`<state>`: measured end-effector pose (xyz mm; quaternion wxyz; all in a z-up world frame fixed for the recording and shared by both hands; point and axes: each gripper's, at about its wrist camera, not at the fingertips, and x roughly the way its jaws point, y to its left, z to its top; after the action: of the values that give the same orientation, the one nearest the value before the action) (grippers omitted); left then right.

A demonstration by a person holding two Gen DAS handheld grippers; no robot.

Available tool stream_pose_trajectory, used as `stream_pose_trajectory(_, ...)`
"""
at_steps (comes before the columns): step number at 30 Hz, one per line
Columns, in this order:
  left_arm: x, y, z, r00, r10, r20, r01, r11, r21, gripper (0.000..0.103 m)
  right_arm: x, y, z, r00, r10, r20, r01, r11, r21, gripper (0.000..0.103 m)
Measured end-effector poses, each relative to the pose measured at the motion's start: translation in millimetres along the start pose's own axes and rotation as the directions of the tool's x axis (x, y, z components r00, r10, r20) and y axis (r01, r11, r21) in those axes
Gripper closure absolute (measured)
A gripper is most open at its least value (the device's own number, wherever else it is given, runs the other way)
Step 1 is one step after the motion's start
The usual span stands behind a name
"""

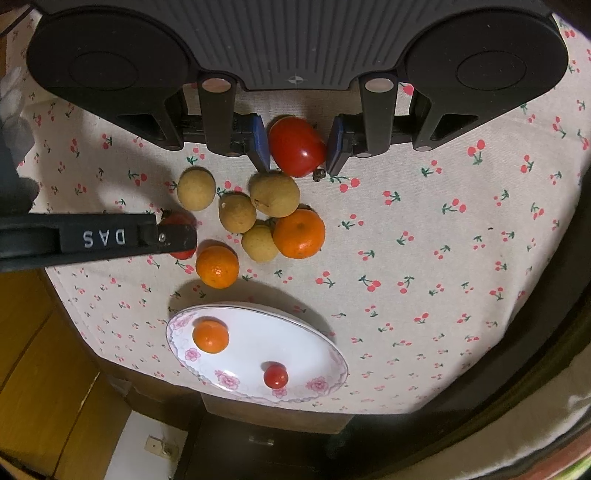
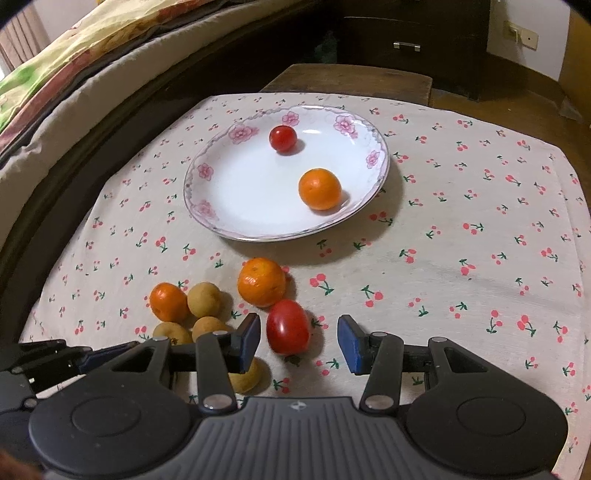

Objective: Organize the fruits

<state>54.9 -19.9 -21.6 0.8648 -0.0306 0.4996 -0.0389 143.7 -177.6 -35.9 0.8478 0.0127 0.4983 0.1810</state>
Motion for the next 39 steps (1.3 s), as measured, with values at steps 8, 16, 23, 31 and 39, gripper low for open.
stream_pose_trajectory(8, 0, 1, 0, 1.000, 0.003, 0.002, -0.003, 1.000, 0.000, 0.062, 7, 8, -4, 1.000, -0.015, -0.016, 0.014, 0.999, -0.034, 0.063)
stream_pose_trajectory(16, 0, 3, 0, 1.000, 0.009, 0.004, -0.009, 1.000, 0.001, 0.063, 7, 10, -5, 0.999, -0.045, -0.017, 0.044, 0.997, -0.061, 0.074)
stream_pose_trajectory(23, -2, 6, 2, 1.000, 0.013, 0.006, -0.013, 1.000, -0.010, 0.063, 4, 10, -7, 0.999, -0.044, -0.015, 0.043, 0.997, -0.067, 0.074)
stream_pose_trajectory(31, -10, 7, 5, 1.000, 0.007, 0.025, -0.006, 1.000, -0.015, 0.063, -7, 4, -7, 0.999, -0.039, 0.001, 0.039, 0.998, -0.045, 0.074)
stream_pose_trajectory(39, -12, 6, 9, 0.999, 0.001, 0.037, 0.000, 1.000, -0.020, 0.063, -13, 1, -9, 0.999, -0.042, 0.009, 0.042, 0.998, -0.039, 0.074)
